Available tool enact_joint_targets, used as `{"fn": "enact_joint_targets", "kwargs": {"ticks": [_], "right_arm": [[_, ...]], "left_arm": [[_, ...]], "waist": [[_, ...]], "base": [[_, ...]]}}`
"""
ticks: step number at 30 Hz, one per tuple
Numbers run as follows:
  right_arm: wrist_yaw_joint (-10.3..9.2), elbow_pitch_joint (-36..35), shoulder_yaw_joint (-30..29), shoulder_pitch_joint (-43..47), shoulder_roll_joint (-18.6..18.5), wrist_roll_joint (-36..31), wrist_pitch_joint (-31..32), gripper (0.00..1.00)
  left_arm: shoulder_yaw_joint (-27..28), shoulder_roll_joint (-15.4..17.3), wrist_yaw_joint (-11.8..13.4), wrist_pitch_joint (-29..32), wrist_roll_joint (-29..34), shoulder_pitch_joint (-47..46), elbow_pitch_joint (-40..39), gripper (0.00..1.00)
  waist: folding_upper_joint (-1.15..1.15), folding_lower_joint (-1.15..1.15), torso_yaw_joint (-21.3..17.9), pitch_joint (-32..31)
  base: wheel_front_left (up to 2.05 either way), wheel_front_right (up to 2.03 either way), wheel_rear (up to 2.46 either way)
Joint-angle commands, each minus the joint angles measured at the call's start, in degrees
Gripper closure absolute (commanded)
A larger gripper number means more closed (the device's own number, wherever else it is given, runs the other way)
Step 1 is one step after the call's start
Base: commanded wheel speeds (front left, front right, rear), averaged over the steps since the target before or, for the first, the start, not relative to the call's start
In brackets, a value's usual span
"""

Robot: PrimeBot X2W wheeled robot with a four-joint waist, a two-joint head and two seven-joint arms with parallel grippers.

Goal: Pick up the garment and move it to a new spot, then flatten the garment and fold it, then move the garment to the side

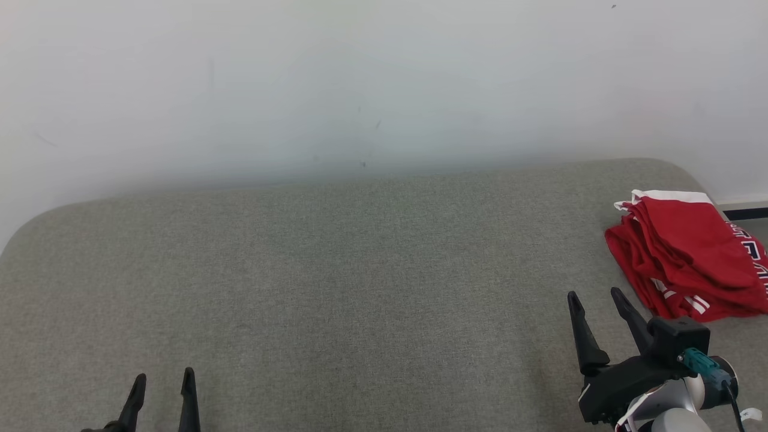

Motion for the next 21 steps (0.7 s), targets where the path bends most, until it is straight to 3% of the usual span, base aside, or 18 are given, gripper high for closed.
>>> {"fn": "enact_joint_targets", "kwargs": {"ticks": [1,12,13,21], "right_arm": [[-0.17,-0.18,0.09,0.73,0.14,0.00,0.16,0.00],[-0.16,0.50,0.16,1.01,0.60,-0.03,-0.06,0.00],[0.01,0.48,0.13,0.37,0.44,0.08,0.11,1.00],[0.01,3.13,-0.29,3.14,1.21,1.90,1.04,1.00]], "left_arm": [[-0.07,-0.07,-0.16,-0.01,0.17,0.09,-0.40,0.00],[-0.31,-0.08,-0.25,0.00,0.46,0.11,-1.14,0.00],[-0.34,-0.05,-0.02,0.00,0.42,0.02,-0.86,1.00],[-0.08,-0.66,0.00,1.03,-1.42,0.67,2.31,1.00]], "waist": [[0.00,0.00,0.04,0.03],[0.00,0.00,0.10,0.08],[0.00,0.00,0.10,0.08],[0.00,0.00,0.13,0.15]], "base": [[0.00,0.00,0.00],[0.00,0.00,0.00],[0.00,0.00,0.00],[0.00,0.00,0.00]]}}
